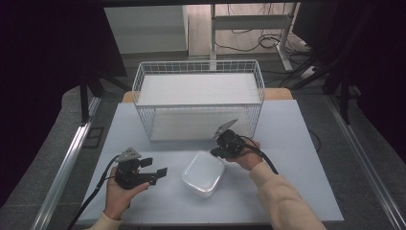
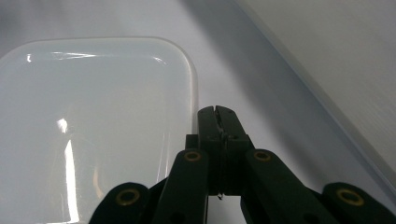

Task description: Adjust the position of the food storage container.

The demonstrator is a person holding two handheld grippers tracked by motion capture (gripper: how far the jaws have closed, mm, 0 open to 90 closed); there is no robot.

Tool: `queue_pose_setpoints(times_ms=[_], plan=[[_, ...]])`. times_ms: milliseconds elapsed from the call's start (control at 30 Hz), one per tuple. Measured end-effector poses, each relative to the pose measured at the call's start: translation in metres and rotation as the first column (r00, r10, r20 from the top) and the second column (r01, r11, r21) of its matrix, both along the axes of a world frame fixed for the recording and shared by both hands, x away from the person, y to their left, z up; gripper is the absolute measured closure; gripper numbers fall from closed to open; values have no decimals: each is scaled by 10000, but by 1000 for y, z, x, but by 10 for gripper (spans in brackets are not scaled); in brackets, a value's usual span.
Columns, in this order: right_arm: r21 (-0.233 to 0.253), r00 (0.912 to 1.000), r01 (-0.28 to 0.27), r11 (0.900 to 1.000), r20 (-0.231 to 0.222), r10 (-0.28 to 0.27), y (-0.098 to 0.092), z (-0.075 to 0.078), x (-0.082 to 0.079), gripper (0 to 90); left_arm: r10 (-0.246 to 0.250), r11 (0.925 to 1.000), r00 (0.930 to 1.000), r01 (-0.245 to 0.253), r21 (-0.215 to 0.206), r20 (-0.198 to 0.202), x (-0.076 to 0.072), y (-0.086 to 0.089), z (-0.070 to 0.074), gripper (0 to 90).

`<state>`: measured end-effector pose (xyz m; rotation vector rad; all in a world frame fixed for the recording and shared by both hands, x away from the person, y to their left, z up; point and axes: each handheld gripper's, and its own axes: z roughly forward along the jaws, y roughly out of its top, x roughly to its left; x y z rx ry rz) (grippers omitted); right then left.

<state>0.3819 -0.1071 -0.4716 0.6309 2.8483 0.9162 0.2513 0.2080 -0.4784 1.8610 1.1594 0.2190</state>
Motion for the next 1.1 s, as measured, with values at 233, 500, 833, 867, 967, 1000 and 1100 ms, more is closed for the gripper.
queue_pose_setpoints(times_ms=[233,500,833,867,967,1000,1100], plan=[[-132,9995,160,9998,274,-157,-1,4,-3,894,41,10000,10000,-41,-37,54,-1,2,2,228],[547,9908,1314,9898,247,-1329,-52,17,-31,894,115,9999,9999,-115,-40,51,0,3,1,229],[85,9945,960,9953,-422,-956,-57,-15,-64,893,156,9999,9999,-155,-64,28,0,3,2,229],[85,9948,912,9958,-456,-907,-55,-16,-66,894,153,9999,9999,-153,-64,24,0,3,2,229],[84,9938,918,9957,-630,-911,-48,-19,-67,893,139,9999,9999,-139,-66,24,0,3,2,229],[80,9933,939,9955,-685,-932,-46,-19,-67,893,137,9999,9999,-137,-63,23,0,3,2,229],[27,9931,966,9953,-676,-962,-40,-17,-63,893,165,9999,9999,-165,-46,20,1,4,2,229]])
